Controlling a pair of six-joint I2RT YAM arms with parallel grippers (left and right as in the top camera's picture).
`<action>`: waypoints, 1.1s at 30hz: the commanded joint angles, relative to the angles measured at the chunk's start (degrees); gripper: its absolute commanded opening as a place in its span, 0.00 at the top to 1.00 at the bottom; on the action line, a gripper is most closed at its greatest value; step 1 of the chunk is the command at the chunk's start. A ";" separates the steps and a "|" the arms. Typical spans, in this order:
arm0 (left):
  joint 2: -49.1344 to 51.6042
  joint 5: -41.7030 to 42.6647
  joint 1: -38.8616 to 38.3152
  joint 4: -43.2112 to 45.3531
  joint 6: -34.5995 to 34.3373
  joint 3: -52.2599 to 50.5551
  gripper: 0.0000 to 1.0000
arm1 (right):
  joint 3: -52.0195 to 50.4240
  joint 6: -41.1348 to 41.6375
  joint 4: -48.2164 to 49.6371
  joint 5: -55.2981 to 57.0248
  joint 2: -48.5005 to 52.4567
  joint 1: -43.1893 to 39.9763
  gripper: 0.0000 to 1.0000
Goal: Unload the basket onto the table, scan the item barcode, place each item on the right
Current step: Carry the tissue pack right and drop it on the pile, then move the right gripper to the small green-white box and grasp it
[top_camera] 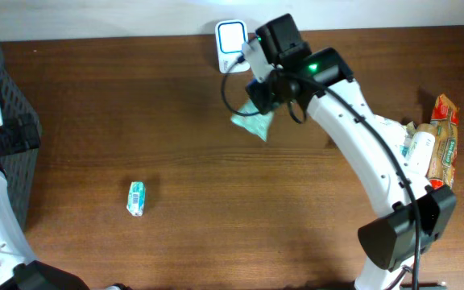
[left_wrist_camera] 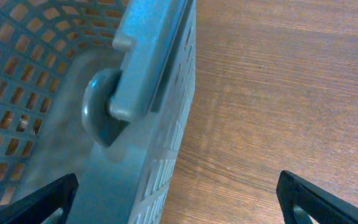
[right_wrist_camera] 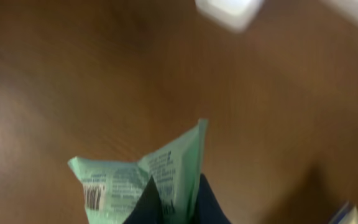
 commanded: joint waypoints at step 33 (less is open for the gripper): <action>0.24 0.61 0.15 -0.07 -0.13 0.26 0.01 | -10.86 26.14 27.06 -23.71 9.25 9.05 0.23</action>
